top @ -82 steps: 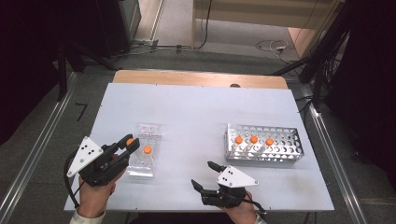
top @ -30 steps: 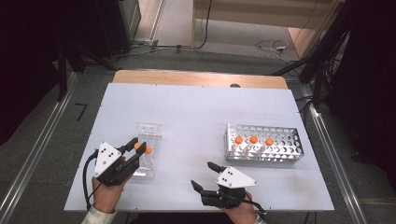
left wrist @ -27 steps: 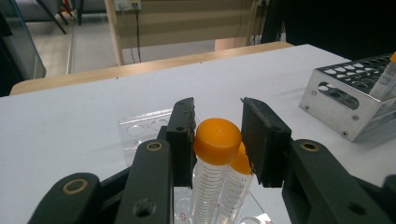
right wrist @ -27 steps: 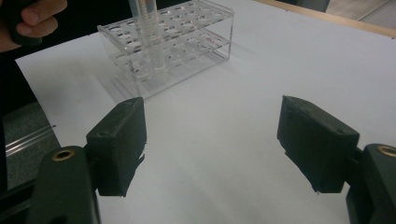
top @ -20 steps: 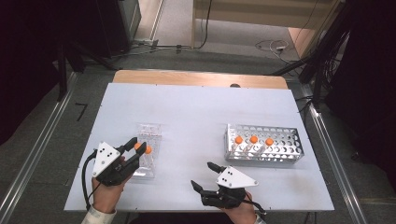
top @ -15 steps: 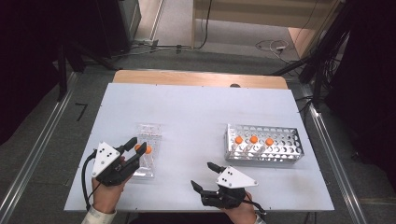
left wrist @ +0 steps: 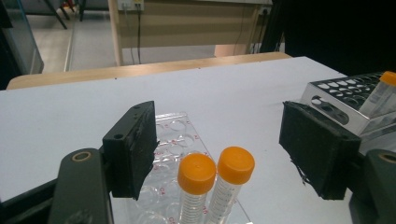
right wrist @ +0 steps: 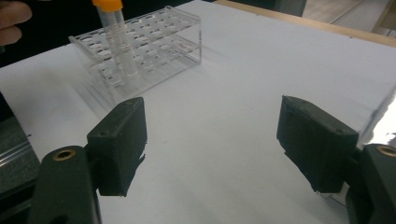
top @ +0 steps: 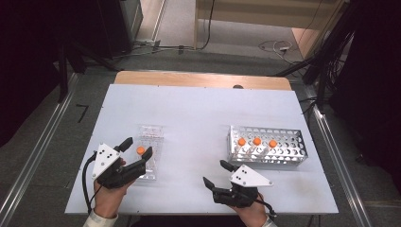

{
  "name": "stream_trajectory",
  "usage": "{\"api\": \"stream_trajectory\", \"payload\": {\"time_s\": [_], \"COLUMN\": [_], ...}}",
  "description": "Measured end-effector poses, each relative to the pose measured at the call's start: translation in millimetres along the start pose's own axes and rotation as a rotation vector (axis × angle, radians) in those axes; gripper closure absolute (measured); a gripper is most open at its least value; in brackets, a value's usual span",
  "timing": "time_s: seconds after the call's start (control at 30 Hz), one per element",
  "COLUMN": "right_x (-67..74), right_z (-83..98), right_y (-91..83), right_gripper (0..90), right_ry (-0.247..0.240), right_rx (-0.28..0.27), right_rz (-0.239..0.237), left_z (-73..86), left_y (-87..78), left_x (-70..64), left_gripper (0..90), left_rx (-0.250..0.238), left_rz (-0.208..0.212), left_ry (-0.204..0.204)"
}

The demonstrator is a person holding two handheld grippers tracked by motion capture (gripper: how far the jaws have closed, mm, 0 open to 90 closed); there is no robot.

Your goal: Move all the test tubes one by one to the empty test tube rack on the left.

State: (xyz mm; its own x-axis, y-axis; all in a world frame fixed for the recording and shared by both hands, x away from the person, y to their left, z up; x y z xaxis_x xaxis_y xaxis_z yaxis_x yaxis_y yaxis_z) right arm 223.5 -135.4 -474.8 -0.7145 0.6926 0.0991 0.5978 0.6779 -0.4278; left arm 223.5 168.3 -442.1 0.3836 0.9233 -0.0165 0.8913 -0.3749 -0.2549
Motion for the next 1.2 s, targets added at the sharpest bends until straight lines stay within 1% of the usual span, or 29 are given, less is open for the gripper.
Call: {"api": "stream_trajectory", "payload": {"time_s": [0.17, 0.27, 0.53, 0.63, 0.73, 0.97, 1.2], "right_x": [-12.1, -19.2, -42.4, -51.3, -59.7, -76.7, -92.9], "right_z": [-0.3, -0.7, 0.2, 1.6, 3.2, 6.5, 8.2], "right_y": [-8.3, -13.5, -30.2, -34.9, -38.5, -48.6, -57.7], "right_gripper": [22.8, 22.8, 22.8, 22.8, 22.8, 22.8, 22.9], "right_ry": [0.023, 0.035, 0.068, 0.084, 0.089, 0.110, 0.138], "right_rx": [-0.011, -0.021, -0.042, -0.035, -0.033, -0.030, -0.049], "right_rz": [0.034, 0.054, 0.122, 0.143, 0.170, 0.231, 0.291], "left_z": [-0.4, -0.7, -0.6, -0.5, -0.6, -0.6, -0.8], "left_y": [-0.2, -0.7, -0.8, -0.7, -1.0, -1.6, -1.8], "left_x": [-0.4, 0.0, -0.3, -0.1, 0.3, 0.9, 1.0], "left_gripper": [20.5, 19.4, 19.3, 19.4, 19.4, 19.4, 19.4], "left_rx": [-0.001, -0.004, -0.003, -0.002, -0.002, -0.004, -0.006], "left_rz": [-0.007, -0.012, -0.007, -0.008, -0.008, -0.011, -0.012], "left_ry": [-0.003, -0.006, -0.004, -0.004, -0.004, -0.002, -0.003]}}
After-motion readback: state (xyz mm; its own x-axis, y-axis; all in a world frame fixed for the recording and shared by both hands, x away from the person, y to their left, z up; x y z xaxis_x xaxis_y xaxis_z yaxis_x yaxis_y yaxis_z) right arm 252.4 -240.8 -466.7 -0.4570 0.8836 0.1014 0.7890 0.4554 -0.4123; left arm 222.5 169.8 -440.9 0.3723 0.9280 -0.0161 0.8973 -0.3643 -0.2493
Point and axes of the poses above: each handheld gripper's, and its own axes: y roughly forward along the jaws, z roughly out of its underside, x roughly to its left, the point moved 4 cm from there along y, roughly forward along the jaws, and after that the axes turned 5 degrees about y, right-handed, at the moved point
